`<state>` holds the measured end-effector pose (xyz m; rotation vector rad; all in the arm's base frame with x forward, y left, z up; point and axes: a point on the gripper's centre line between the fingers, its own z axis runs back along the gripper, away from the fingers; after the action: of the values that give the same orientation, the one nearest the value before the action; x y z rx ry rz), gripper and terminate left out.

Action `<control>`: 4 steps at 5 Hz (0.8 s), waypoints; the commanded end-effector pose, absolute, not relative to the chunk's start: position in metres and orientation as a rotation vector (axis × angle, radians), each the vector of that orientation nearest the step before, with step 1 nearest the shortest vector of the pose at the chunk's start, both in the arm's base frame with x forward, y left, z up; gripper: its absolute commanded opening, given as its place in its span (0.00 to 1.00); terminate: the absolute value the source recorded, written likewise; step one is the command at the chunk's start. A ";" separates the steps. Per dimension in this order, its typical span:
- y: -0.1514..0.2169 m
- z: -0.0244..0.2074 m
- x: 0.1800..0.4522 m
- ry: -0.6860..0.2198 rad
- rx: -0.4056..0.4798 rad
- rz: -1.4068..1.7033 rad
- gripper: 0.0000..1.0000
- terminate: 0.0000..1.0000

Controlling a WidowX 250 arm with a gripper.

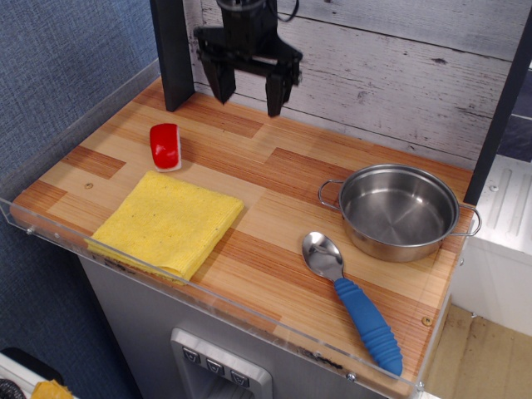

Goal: Move the cloth against the far edge of the counter.

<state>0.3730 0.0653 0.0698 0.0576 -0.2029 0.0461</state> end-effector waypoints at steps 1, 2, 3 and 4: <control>0.068 0.090 0.338 -0.195 0.063 0.020 1.00 0.00; 0.071 0.080 0.313 -0.108 0.064 -0.034 1.00 0.00; 0.077 0.067 0.291 -0.065 0.022 -0.050 1.00 0.00; 0.083 0.056 0.271 -0.060 0.041 -0.095 1.00 0.00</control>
<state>0.2658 0.0765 0.0393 0.0191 -0.0083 -0.0999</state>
